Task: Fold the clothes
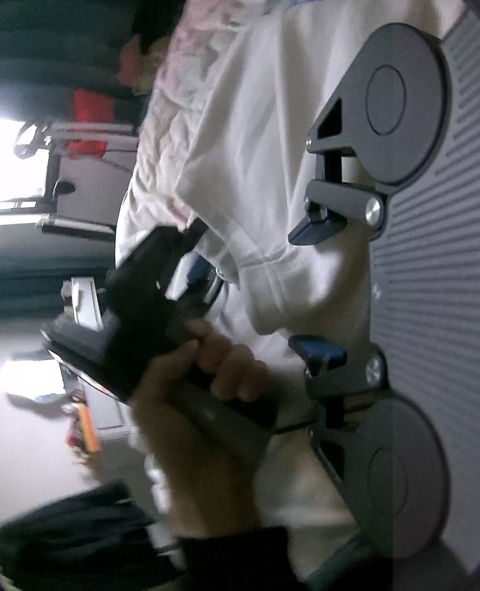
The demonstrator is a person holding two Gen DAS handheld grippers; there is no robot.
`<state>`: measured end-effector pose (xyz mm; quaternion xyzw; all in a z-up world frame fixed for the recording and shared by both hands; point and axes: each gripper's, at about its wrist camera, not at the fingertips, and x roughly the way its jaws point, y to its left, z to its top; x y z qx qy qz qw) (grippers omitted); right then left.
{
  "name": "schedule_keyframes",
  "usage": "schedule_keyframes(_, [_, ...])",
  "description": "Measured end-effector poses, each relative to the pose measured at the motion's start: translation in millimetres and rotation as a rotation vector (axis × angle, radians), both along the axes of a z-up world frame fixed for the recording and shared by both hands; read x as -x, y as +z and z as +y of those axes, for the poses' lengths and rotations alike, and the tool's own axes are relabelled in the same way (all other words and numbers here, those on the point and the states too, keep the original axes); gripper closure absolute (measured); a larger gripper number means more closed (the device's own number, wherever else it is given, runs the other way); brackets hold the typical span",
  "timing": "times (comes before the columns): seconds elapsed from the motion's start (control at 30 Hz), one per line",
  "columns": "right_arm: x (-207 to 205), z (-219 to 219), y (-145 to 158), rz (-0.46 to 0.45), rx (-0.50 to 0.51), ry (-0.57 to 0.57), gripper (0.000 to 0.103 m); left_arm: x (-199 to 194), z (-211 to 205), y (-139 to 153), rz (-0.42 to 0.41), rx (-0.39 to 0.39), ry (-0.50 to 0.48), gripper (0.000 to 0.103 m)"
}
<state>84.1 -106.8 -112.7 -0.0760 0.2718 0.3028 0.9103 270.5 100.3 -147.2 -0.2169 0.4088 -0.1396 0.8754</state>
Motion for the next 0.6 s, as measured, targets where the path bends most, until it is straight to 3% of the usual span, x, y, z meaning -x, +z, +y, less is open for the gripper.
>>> schedule_keyframes(0.1, [-8, 2, -4, -0.031, 0.008, -0.009, 0.083, -3, -2, -1, -0.009, 0.0, -0.005, 0.086])
schedule_keyframes(0.13, [-10, 0, -4, -0.031, 0.003, -0.019, 0.088, -2, -2, 0, -0.016, 0.008, -0.008, 0.092])
schedule_keyframes(0.2, [-1, 0, 3, -0.077, 0.016, -0.015, 0.094, 1, -3, 7, -0.049, 0.015, -0.009, 0.092])
schedule_keyframes(0.37, [39, 5, 13, -0.242, 0.127, 0.067, 0.094, 2, -3, 16, -0.11, 0.004, 0.018, 0.092])
schedule_keyframes(0.47, [44, 12, -3, -0.193, 0.184, 0.08, 0.094, 6, -4, 16, -0.124, -0.036, 0.034, 0.092])
schedule_keyframes(0.53, [44, 18, -11, -0.208, 0.229, 0.075, 0.094, 16, -4, 22, -0.146, -0.07, 0.048, 0.086])
schedule_keyframes(0.6, [38, 17, -9, -0.19, 0.199, 0.042, 0.091, 27, -5, 29, -0.168, -0.103, 0.062, 0.08])
